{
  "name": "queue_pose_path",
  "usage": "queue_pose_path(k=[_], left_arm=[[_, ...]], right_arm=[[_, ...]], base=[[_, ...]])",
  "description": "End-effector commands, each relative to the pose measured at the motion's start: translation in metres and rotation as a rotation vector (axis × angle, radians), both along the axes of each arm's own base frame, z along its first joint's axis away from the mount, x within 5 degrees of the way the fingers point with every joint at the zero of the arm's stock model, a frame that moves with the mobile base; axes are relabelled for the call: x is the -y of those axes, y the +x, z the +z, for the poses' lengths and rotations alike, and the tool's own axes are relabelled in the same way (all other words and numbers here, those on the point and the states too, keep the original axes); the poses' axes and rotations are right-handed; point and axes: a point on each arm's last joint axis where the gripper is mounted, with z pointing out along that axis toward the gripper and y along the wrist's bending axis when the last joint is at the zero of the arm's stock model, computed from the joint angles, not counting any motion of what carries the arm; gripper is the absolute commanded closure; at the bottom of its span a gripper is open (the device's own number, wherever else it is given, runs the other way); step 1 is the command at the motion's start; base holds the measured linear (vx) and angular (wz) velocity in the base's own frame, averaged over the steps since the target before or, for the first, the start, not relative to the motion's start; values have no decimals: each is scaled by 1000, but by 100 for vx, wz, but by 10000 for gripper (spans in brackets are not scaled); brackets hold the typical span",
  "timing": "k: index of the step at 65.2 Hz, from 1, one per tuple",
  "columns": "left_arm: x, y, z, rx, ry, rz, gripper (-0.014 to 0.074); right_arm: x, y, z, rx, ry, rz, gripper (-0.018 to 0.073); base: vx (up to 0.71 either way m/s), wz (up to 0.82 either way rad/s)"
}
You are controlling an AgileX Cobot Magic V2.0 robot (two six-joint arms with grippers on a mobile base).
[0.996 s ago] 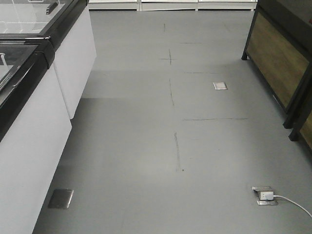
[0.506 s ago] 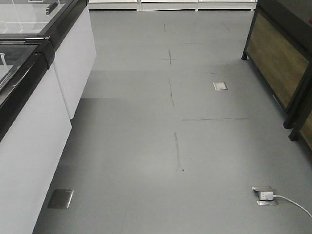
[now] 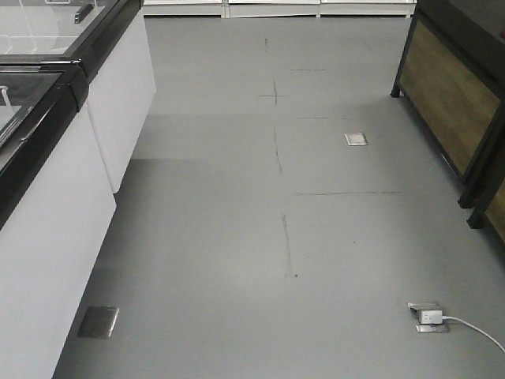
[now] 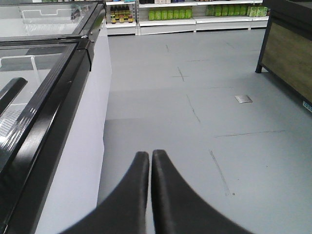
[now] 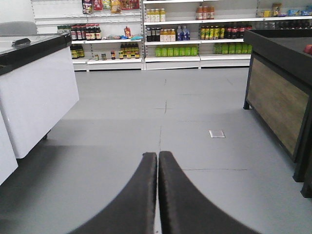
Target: Left arm holds basket, right arm returns cookies
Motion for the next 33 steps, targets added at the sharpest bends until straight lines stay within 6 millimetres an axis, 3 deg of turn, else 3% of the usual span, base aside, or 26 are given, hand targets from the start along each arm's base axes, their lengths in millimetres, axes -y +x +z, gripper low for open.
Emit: queue_pose_path(k=[1, 33], left_arm=[[1, 2, 18, 98, -14, -6, 603], [1, 2, 17, 80, -75, 7, 563]], right_arm=[[0, 0, 8, 89, -8, 2, 567], [0, 0, 8, 89, -8, 2, 567]], base=[[0, 0], [0, 0]])
